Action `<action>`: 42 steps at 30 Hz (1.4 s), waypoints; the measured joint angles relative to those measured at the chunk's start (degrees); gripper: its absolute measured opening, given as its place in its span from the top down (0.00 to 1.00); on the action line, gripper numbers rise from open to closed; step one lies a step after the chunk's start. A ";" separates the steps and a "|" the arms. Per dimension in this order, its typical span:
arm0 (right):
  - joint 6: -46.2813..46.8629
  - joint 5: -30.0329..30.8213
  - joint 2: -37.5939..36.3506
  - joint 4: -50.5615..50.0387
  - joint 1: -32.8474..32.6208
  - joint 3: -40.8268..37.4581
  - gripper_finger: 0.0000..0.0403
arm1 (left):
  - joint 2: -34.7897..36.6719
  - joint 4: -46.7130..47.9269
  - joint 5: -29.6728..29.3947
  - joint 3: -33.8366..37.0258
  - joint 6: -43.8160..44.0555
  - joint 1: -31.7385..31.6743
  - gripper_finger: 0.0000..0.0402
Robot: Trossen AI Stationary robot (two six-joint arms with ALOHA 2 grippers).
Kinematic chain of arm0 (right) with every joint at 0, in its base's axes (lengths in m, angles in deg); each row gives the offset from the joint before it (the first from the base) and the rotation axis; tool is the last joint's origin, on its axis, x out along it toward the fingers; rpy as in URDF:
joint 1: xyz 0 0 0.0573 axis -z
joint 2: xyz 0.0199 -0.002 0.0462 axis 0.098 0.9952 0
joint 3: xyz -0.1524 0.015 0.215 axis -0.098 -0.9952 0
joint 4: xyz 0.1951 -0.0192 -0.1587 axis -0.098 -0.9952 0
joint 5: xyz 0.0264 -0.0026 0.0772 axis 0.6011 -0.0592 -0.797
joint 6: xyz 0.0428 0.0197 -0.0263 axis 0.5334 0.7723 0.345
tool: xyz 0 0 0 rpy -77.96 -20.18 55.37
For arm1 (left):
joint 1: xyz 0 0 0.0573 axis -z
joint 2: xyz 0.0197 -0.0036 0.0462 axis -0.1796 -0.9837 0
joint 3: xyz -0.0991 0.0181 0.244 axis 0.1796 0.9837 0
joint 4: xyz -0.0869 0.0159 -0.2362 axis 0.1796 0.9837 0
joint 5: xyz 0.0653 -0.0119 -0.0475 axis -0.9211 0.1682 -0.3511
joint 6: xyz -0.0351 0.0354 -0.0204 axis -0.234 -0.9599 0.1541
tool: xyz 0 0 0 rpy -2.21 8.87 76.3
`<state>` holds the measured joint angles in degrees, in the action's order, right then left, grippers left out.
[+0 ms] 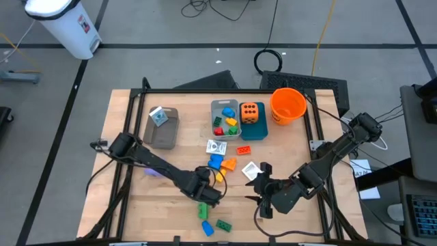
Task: Pick & Place Toys
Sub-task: Put the yellow game piece into the gray bin
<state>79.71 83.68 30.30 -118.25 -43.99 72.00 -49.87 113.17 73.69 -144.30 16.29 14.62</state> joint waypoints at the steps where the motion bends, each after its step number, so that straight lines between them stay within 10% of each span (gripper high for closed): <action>1: -0.01 0.02 0.00 0.03 0.00 0.03 0.54 | -0.14 0.06 0.39 0.00 0.00 -0.10 0.42; 9: -0.03 0.22 0.00 -0.65 0.00 0.04 0.54 | -0.58 -0.26 2.17 0.00 -0.44 -0.70 0.43; 22: -0.03 0.22 0.00 -0.67 0.00 0.04 0.54 | -0.52 -1.29 2.96 -0.06 -0.49 -0.70 0.74; 42: 0.19 0.20 0.02 -0.21 0.00 0.04 0.54 | -0.90 -1.44 4.09 0.02 -1.10 -1.11 0.63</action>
<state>79.90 83.88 30.32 -118.46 -43.99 72.04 -50.77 111.73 77.78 -144.28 15.19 13.51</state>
